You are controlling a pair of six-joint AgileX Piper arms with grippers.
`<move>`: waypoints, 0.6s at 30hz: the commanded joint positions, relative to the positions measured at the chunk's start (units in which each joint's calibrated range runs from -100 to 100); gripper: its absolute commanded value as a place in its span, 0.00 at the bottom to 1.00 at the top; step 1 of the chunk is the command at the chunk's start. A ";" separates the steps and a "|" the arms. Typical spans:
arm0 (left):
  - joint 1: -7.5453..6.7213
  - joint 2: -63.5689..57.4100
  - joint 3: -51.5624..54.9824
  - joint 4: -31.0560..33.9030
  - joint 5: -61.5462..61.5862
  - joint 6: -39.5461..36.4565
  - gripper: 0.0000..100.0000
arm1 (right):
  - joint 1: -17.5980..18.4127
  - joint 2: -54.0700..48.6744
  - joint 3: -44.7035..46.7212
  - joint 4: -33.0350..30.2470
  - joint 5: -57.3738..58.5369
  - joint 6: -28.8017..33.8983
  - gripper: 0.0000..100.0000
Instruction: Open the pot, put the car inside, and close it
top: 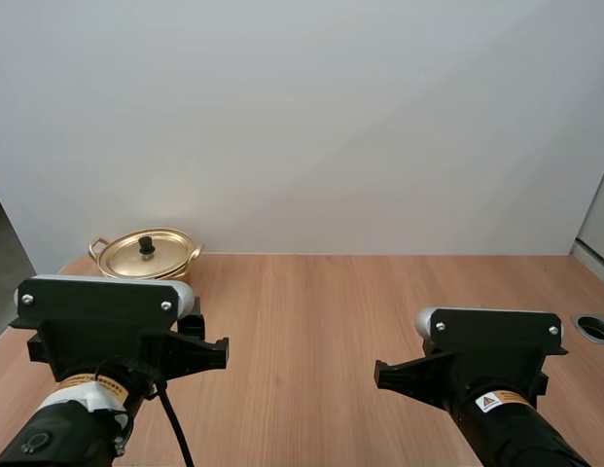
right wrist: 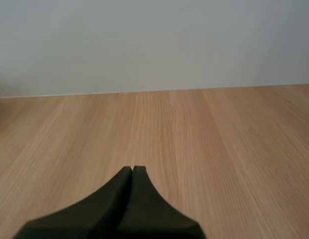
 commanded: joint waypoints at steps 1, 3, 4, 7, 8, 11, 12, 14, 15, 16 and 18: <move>-0.01 0.00 0.04 0.08 -0.07 -0.05 1.00 | -0.01 0.00 0.06 0.17 -0.07 0.01 0.00; -0.01 0.00 0.04 0.08 -0.07 -0.05 1.00 | -0.01 0.00 0.06 0.17 -0.07 0.01 0.00; -0.01 0.00 0.04 0.08 -0.07 -0.05 1.00 | -0.01 0.00 0.06 0.17 -0.07 0.01 0.00; -0.01 0.00 0.04 0.08 -0.07 -0.05 1.00 | -0.01 0.00 0.06 0.17 -0.07 0.01 0.00; -0.01 0.00 0.04 0.16 -0.07 -0.05 1.00 | -0.01 0.00 0.21 0.58 0.31 0.01 0.00; -0.01 0.00 0.04 -0.13 -0.07 -0.05 0.97 | -0.01 0.00 0.35 1.57 1.22 0.01 0.00; -0.01 0.00 0.04 -0.26 -0.07 -0.05 0.95 | -0.01 0.00 0.35 1.57 1.22 0.01 0.00; -0.01 0.00 0.04 -0.26 -0.07 -0.05 0.91 | -0.01 0.00 0.35 1.51 1.42 0.01 0.00; 0.05 0.00 0.04 -0.26 -0.50 -0.05 0.90 | -0.01 0.00 0.35 1.51 1.42 0.01 0.00; 0.05 0.00 0.04 0.28 -0.32 -0.05 0.90 | -0.01 0.00 0.35 1.51 1.41 0.31 0.00; 0.05 0.00 0.04 2.69 -0.52 -0.05 0.85 | -0.01 0.00 0.35 1.51 1.41 0.31 0.00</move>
